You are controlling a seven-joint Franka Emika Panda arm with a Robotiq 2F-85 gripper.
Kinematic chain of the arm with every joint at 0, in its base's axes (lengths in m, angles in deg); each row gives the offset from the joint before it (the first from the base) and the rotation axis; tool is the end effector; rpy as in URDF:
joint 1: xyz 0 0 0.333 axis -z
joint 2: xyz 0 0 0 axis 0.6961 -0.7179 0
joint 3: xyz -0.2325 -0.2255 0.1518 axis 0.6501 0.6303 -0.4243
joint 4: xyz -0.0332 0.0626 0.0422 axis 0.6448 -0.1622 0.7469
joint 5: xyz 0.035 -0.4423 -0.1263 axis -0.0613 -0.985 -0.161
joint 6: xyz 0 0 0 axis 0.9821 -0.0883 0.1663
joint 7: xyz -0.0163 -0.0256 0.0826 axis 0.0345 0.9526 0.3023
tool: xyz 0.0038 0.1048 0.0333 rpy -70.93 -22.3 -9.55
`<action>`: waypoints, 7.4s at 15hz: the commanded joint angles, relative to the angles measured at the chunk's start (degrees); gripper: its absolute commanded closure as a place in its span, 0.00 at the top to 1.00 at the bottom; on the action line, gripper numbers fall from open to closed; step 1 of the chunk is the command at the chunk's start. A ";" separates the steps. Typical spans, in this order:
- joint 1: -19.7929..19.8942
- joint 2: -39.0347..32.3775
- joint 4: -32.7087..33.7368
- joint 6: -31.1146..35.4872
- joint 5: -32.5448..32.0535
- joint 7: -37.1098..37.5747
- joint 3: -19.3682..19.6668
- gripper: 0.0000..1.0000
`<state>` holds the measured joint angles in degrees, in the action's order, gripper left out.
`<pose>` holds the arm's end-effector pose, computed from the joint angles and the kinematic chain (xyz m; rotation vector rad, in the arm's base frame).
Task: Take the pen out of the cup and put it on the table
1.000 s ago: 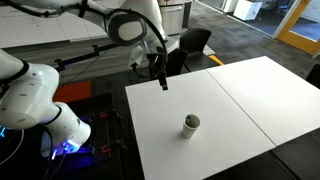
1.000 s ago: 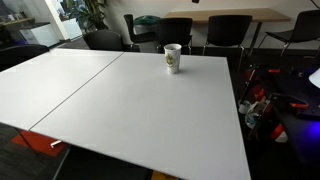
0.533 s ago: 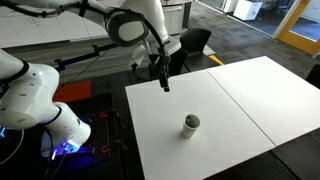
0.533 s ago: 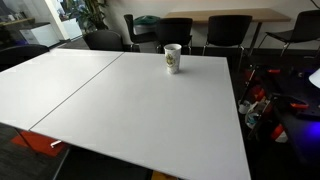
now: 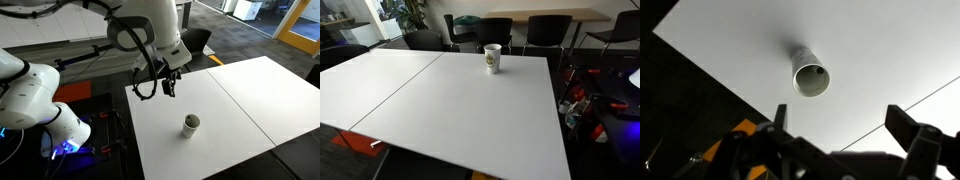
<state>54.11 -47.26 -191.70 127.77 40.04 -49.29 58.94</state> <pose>0.5041 -0.1203 0.4583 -2.8614 1.0695 -0.4158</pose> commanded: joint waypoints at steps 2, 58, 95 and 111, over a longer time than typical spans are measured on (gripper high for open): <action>0.07 -3.83 4.57 -3.92 9.75 -1.37 3.73 1.00; 3.72 -39.34 25.69 -12.22 33.85 -1.85 9.38 0.95; 2.73 -51.44 32.80 -6.58 41.14 4.39 6.52 0.32; 3.20 -51.94 33.72 -12.53 39.74 4.31 7.02 0.28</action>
<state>57.10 -99.16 -159.32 118.28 80.53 -46.88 65.51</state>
